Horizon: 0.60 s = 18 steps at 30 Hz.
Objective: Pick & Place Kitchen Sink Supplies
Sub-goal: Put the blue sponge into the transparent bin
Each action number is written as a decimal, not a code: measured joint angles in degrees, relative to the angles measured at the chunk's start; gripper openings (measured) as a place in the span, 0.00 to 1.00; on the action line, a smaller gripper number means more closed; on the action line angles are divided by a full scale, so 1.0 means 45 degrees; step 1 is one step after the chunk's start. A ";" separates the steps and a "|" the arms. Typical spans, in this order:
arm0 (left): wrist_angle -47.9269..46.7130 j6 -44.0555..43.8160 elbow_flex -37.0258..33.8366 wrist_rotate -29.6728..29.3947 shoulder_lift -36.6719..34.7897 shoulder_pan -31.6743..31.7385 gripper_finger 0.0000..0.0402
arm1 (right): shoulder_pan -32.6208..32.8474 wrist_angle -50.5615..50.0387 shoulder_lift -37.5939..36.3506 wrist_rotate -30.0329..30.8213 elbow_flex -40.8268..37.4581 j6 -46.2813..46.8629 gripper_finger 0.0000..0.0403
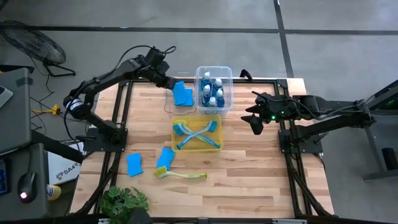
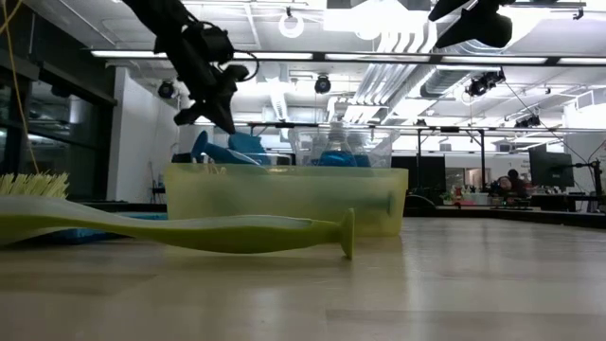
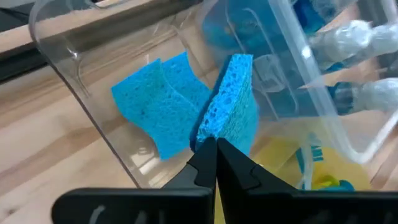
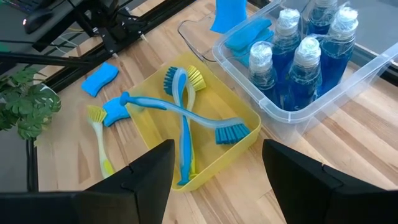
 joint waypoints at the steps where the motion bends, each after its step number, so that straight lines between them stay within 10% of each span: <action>1: 0.0060 0.0075 0.0000 0.0002 0.0158 0.0000 0.00 | 0.0000 0.0000 0.0000 0.0029 0.0000 0.0000 0.59; 18: 0.1441 -0.0121 0.0000 -0.0428 0.1811 -0.0102 0.00 | 0.0000 0.0000 0.0000 0.0087 0.0000 0.0234 0.59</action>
